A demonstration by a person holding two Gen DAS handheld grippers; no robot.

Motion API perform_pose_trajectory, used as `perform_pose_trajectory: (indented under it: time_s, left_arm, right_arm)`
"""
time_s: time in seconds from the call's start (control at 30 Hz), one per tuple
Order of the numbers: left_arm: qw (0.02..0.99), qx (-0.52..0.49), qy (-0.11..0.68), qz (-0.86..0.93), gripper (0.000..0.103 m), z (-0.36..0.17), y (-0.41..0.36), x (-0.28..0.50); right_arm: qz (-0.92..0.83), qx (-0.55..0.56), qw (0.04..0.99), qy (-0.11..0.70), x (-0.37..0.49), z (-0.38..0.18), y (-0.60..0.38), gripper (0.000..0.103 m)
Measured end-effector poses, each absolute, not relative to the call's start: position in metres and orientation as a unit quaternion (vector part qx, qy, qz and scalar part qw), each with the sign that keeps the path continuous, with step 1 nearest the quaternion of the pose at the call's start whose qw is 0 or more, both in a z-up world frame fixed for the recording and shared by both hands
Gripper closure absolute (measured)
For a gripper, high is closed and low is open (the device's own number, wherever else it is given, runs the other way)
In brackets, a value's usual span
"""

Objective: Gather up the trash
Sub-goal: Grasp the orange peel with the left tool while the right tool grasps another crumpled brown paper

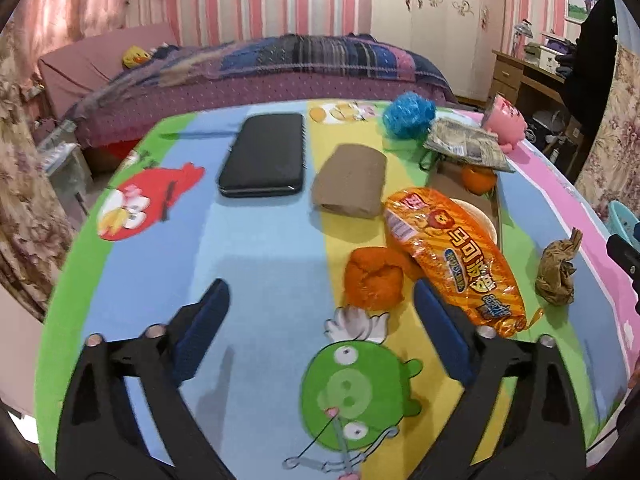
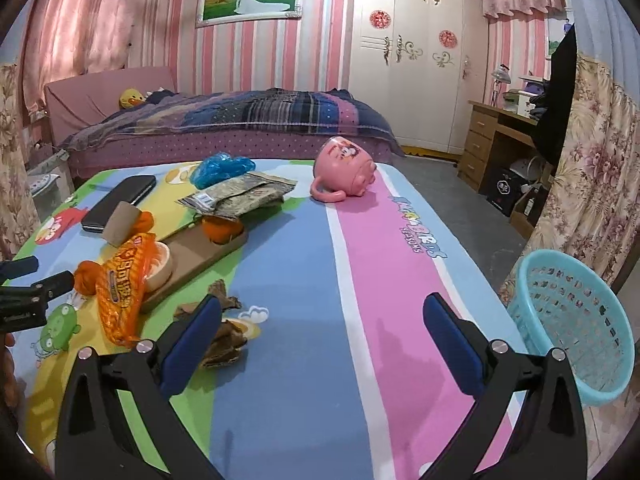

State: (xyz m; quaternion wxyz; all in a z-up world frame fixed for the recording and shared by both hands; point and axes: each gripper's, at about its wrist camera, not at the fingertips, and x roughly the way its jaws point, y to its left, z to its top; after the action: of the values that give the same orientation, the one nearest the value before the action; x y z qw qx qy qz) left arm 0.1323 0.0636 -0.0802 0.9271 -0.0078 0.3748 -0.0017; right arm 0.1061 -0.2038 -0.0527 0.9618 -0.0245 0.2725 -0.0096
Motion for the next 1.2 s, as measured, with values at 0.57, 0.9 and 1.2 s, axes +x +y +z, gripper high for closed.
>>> perform_pose_trajectory:
  time_s: [0.57,0.9,1.2]
  left_arm:
    - [0.912,-0.039,0.403,-0.061,0.075,-0.089,0.056,0.143]
    - [0.923,-0.028,0.384,-0.025,0.075,-0.084,0.076,0.12]
    - [0.926,-0.039,0.375,-0.013,0.075,-0.082,0.088,0.115]
  right_arm:
    - [0.017,-0.04,0.957,0.286,0.112,-0.064,-0.189,0.005]
    - [0.046,-0.059,0.953,0.295,0.111,-0.07,-0.167,0.005]
    - [0.072,-0.076,0.933,0.343,0.129,-0.085,-0.154,0.015]
